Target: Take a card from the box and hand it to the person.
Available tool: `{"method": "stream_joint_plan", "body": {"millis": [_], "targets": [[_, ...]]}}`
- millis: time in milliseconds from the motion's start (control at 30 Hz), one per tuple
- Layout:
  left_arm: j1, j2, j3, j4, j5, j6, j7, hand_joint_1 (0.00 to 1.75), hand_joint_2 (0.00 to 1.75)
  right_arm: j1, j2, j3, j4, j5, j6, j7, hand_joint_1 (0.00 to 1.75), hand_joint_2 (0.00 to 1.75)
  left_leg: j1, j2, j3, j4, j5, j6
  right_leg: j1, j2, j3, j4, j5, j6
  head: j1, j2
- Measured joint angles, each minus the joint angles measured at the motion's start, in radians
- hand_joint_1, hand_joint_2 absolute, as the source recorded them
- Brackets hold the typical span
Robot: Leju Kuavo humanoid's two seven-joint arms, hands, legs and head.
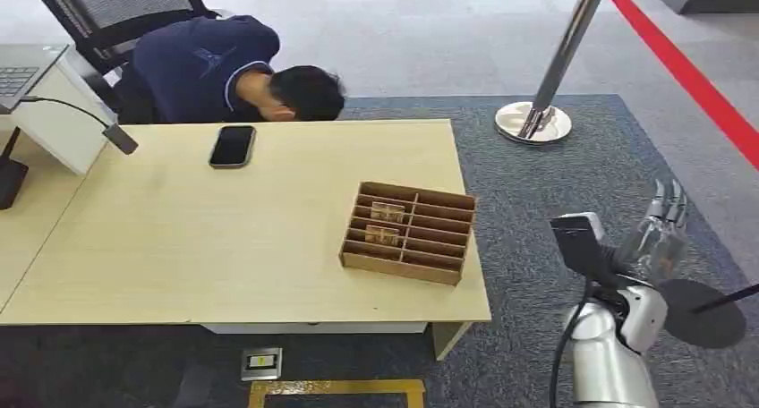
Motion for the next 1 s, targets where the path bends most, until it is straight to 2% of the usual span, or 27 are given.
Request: {"method": "stream_joint_plan", "body": {"millis": [867,1000], "targets": [[0.000,0.000,0.000,0.000,0.002,0.002,0.000,0.00,0.00,-0.007,0.004,0.007,0.012,0.005,0.008,0.008,0.44,1.75,0.000,0.000,0.000,0.000,0.000,0.000,0.000,0.000,0.000,0.000,0.000,0.000,0.000,0.000],[0.000,0.000,0.000,0.000,0.004,0.006,0.002,0.00,0.00,-0.031,0.017,0.022,0.053,0.026,0.021,0.049,0.56,1.75,0.000,0.000,0.000,0.000,0.000,0.000,0.000,0.000,0.000,0.000,0.000,0.000,0.000,0.000]]}}
